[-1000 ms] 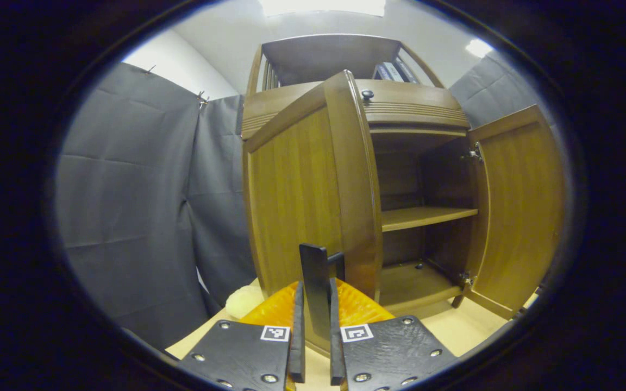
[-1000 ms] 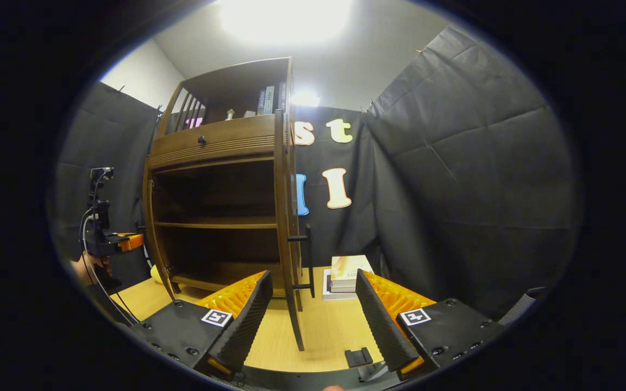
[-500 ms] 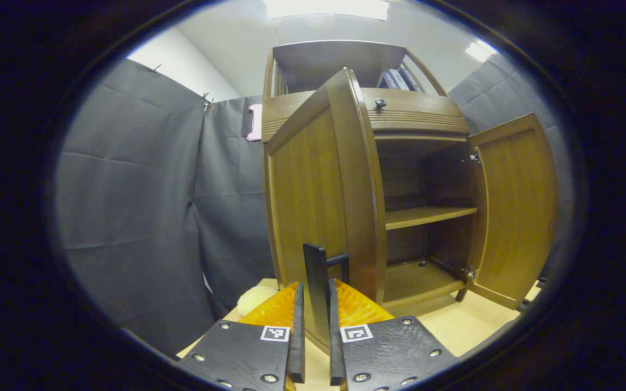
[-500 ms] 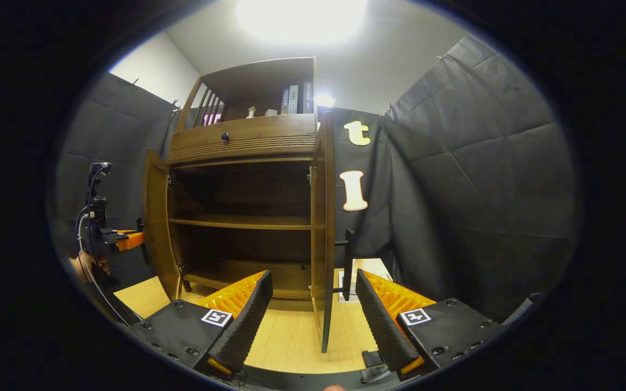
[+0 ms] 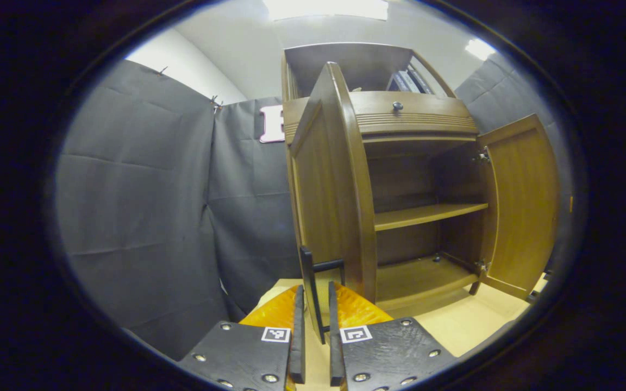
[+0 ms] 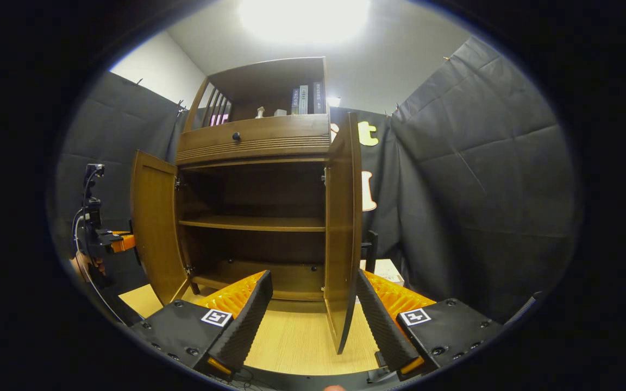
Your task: Open the right door of the double-door shoe cabinet with the right hand, and open the left door with the left hand.
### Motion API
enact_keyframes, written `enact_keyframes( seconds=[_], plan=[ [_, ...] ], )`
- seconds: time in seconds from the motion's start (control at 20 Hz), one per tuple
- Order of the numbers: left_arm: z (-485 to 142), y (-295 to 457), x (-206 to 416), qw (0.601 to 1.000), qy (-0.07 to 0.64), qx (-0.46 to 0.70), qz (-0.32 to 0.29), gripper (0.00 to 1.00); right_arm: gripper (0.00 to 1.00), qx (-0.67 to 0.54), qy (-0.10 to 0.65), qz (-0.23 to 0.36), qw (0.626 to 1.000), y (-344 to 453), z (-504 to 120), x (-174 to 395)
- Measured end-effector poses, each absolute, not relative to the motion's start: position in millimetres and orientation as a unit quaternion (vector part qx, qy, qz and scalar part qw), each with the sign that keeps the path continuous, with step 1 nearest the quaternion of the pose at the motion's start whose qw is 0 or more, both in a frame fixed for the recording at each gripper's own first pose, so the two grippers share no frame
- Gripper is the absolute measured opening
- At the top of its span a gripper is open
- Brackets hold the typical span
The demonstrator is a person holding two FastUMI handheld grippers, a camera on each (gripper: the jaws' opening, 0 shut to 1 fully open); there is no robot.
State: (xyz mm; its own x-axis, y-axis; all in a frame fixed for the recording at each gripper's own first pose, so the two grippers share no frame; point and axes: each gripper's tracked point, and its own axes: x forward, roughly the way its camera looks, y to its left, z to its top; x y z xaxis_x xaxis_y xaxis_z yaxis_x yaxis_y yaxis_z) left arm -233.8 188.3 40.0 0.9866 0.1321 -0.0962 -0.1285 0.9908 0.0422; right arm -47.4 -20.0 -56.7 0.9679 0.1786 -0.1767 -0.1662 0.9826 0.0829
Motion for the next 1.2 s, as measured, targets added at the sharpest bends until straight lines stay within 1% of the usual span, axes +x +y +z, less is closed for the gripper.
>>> enact_keyframes(
  seconds=[0.35, 0.4, 0.45, 0.5, 0.65, 0.7, 0.75, 0.8, 0.85, 0.9, 0.95, 1.0, 1.1, 1.15, 1.2],
  plan=[
    [32, 226, -248, 0.996, 0.053, 0.01, 0.075, 0.22, 0.96, 0.031, 0.093, 0.084, 0.992, -10, -54, -51],
    [32, 233, -250, 0.996, 0.053, 0.008, 0.077, 0.22, 0.92, 0.031, 0.094, 0.083, 0.992, -7, -55, -50],
    [31, 238, -252, 0.996, 0.051, 0.006, 0.079, 0.22, 0.93, 0.03, 0.095, 0.083, 0.992, -4, -55, -50],
    [30, 243, -255, 0.995, 0.051, 0.005, 0.081, 0.21, 0.96, 0.031, 0.095, 0.081, 0.992, 1, -53, -49],
    [27, 261, -265, 0.995, 0.05, 0.006, 0.089, 0.17, 0.96, 0.035, 0.095, 0.076, 0.992, 10, -51, -50],
    [26, 271, -270, 0.994, 0.049, 0.007, 0.093, 0.15, 0.92, 0.033, 0.095, 0.073, 0.992, 13, -51, -50],
    [25, 281, -275, 0.994, 0.048, 0.007, 0.097, 0.16, 0.96, 0.031, 0.095, 0.069, 0.993, 15, -49, -50],
    [24, 290, -279, 0.994, 0.049, 0.005, 0.101, 0.18, 0.96, 0.029, 0.092, 0.066, 0.993, 17, -48, -50],
    [22, 296, -282, 0.994, 0.051, 0.0, 0.099, 0.19, 0.92, 0.029, 0.088, 0.064, 0.994, 19, -44, -50],
    [22, 300, -285, 0.994, 0.053, -0.004, 0.098, 0.2, 0.96, 0.03, 0.084, 0.064, 0.994, 20, -42, -51],
    [22, 304, -289, 0.994, 0.053, -0.003, 0.1, 0.22, 0.96, 0.032, 0.079, 0.065, 0.994, 22, -39, -50],
    [28, 306, -295, 0.994, 0.047, 0.0, 0.103, 0.22, 0.96, 0.033, 0.076, 0.066, 0.994, 23, -37, -50],
    [47, 301, -309, 0.994, 0.034, -0.002, 0.102, 0.17, 0.96, 0.038, 0.069, 0.066, 0.995, 20, -29, -49],
    [55, 294, -316, 0.994, 0.03, -0.005, 0.101, 0.15, 0.92, 0.041, 0.066, 0.067, 0.995, 18, -27, -50],
    [62, 289, -324, 0.995, 0.027, -0.009, 0.1, 0.15, 0.92, 0.042, 0.065, 0.067, 0.995, 16, -25, -52]
  ],
)
